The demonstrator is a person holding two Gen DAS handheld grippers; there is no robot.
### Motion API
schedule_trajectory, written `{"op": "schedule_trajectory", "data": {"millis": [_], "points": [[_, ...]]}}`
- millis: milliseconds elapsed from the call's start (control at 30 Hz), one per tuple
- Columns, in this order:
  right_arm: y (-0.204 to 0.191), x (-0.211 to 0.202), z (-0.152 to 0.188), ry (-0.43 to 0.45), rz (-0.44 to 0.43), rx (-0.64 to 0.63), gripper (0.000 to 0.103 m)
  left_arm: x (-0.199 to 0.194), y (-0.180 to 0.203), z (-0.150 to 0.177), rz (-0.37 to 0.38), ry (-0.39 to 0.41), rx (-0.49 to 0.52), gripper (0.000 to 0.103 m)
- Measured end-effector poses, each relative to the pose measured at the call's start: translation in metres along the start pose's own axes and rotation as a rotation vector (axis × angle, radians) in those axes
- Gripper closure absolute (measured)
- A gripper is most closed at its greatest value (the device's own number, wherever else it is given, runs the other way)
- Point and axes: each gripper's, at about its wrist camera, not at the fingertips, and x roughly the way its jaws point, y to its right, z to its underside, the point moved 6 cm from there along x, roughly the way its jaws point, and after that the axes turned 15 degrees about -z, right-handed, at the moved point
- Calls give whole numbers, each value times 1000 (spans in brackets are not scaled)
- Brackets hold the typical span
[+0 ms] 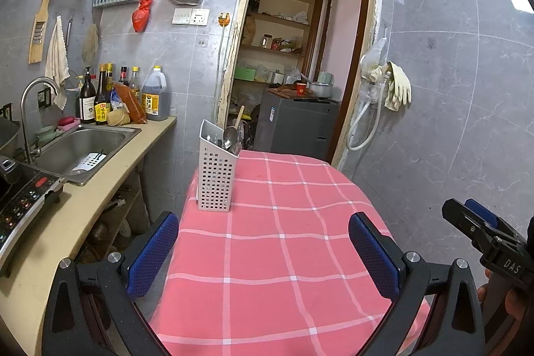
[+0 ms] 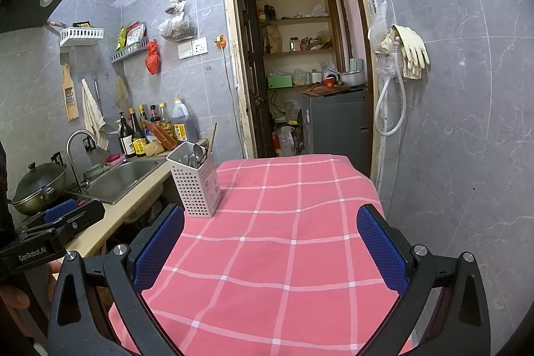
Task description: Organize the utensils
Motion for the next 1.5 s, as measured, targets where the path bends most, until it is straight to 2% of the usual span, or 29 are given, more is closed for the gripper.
{"op": "schedule_trajectory", "data": {"millis": [1500], "points": [[0, 0, -2, -3, -1, 0, 1, -1, -9, -4, -2, -3, 0, 0]]}}
